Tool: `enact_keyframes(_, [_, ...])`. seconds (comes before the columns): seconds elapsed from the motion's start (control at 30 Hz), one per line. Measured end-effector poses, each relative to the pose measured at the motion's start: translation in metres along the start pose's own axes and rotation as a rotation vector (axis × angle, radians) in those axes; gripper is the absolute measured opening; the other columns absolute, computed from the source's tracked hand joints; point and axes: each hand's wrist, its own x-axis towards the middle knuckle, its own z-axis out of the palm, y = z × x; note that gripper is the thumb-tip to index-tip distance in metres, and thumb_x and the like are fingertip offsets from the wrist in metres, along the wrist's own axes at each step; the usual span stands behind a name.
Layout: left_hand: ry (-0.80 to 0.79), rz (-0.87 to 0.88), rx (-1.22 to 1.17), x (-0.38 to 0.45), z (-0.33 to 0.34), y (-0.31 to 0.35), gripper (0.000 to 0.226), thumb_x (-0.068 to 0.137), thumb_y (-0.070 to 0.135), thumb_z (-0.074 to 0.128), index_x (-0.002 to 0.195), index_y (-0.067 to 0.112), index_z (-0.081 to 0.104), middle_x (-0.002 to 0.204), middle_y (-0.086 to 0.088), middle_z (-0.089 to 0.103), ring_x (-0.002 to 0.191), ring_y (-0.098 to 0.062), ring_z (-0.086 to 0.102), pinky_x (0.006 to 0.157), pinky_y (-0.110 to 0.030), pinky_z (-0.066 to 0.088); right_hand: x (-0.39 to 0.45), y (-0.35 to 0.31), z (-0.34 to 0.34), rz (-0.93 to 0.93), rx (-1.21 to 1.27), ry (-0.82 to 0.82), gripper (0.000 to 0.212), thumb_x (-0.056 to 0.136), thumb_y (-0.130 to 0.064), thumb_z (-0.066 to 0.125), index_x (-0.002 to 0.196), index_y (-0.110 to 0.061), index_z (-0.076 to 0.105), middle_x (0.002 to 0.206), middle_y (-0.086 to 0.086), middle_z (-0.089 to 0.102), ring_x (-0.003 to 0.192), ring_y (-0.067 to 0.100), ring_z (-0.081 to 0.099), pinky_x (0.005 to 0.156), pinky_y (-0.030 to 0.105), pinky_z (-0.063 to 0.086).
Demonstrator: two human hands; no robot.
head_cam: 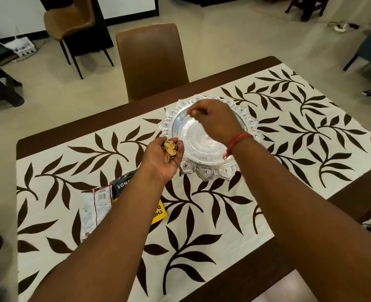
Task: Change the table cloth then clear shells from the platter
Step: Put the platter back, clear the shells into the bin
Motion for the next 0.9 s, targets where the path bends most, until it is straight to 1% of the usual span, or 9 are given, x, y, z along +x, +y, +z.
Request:
enact_keyframes(0.07, [-0.011,-0.020,-0.007,-0.001,0.000,-0.001,0.033,0.102,0.021,0.046,0.080,-0.001,0.059,0.074,-0.012,0.057,0.064,-0.020,0.059,0.049,-0.026,0.058,0.014,0.034,-0.008,0.055,-0.282,0.012,0.026,0.097,-0.006,0.051,0.115,-0.009,0.070,0.116,0.012,0.066,0.104,0.025,0.062,0.091,0.032,0.049])
enact_keyframes(0.13, [-0.015,-0.034,-0.013,-0.002,0.001,-0.003,0.035,0.102,0.022,0.046,0.080,-0.001,0.059,0.074,-0.012,0.057,0.065,-0.019,0.058,0.047,-0.026,0.057,0.023,0.064,-0.009,0.083,-0.513,-0.086,0.033,0.091,0.000,0.051,0.120,-0.006,0.065,0.119,0.016,0.059,0.106,0.034,0.059,0.093,0.042,0.050])
enact_keyframes(0.23, [-0.002,-0.026,-0.008,-0.001,0.001,-0.007,0.036,0.103,0.023,0.045,0.080,-0.001,0.059,0.076,-0.011,0.057,0.064,-0.019,0.058,0.048,-0.026,0.057,0.031,0.088,-0.001,0.046,-0.699,-0.203,0.033,0.088,-0.002,0.055,0.120,-0.002,0.061,0.125,0.016,0.053,0.112,0.037,0.054,0.093,0.047,0.051])
enact_keyframes(0.33, [-0.003,-0.029,0.003,0.000,0.000,-0.008,0.035,0.103,0.023,0.046,0.080,-0.001,0.059,0.077,-0.011,0.057,0.065,-0.019,0.059,0.049,-0.026,0.058,0.036,0.103,0.008,-0.021,-0.806,-0.244,0.033,0.087,0.001,0.051,0.117,0.001,0.062,0.133,0.014,0.048,0.119,0.036,0.048,0.090,0.048,0.053])
enact_keyframes(0.43, [-0.004,-0.033,0.003,0.000,-0.002,-0.007,0.034,0.102,0.022,0.047,0.081,-0.001,0.059,0.077,-0.011,0.057,0.066,-0.019,0.059,0.052,-0.026,0.059,0.026,0.105,0.008,-0.046,-0.812,-0.218,0.027,0.088,0.001,0.052,0.114,0.002,0.063,0.133,0.017,0.048,0.121,0.037,0.047,0.093,0.047,0.051])
enact_keyframes(0.53, [-0.007,-0.030,-0.003,-0.002,-0.002,-0.007,0.033,0.102,0.022,0.047,0.081,-0.001,0.059,0.076,-0.011,0.058,0.067,-0.019,0.060,0.053,-0.026,0.060,0.006,0.097,0.007,0.015,-0.796,-0.215,0.028,0.082,0.006,0.049,0.106,0.003,0.063,0.121,0.021,0.052,0.113,0.042,0.051,0.091,0.047,0.051])
enact_keyframes(0.7, [-0.001,-0.007,-0.008,-0.004,-0.001,-0.010,0.034,0.102,0.021,0.047,0.081,-0.001,0.059,0.066,-0.010,0.060,0.065,-0.020,0.060,0.056,-0.027,0.060,-0.031,0.073,0.016,0.062,-0.671,-0.287,0.032,0.084,-0.004,0.062,0.117,-0.002,0.061,0.122,0.016,0.051,0.115,0.035,0.047,0.092,0.042,0.048])
enact_keyframes(0.8, [0.001,0.004,-0.003,-0.005,-0.001,-0.012,0.034,0.103,0.021,0.047,0.081,-0.001,0.059,0.061,-0.010,0.062,0.064,-0.020,0.061,0.058,-0.027,0.060,-0.045,0.058,0.028,-0.022,-0.615,-0.346,0.023,0.088,-0.015,0.066,0.109,-0.006,0.065,0.114,0.011,0.055,0.107,0.030,0.052,0.084,0.035,0.045])
enact_keyframes(0.9, [0.017,0.012,0.013,-0.004,0.000,-0.012,0.031,0.102,0.020,0.047,0.083,-0.001,0.059,0.069,-0.011,0.061,0.063,-0.020,0.061,0.054,-0.027,0.060,-0.055,0.044,0.035,-0.090,-0.576,-0.407,0.018,0.090,-0.010,0.057,0.103,-0.006,0.069,0.105,0.010,0.057,0.097,0.028,0.056,0.073,0.030,0.038])
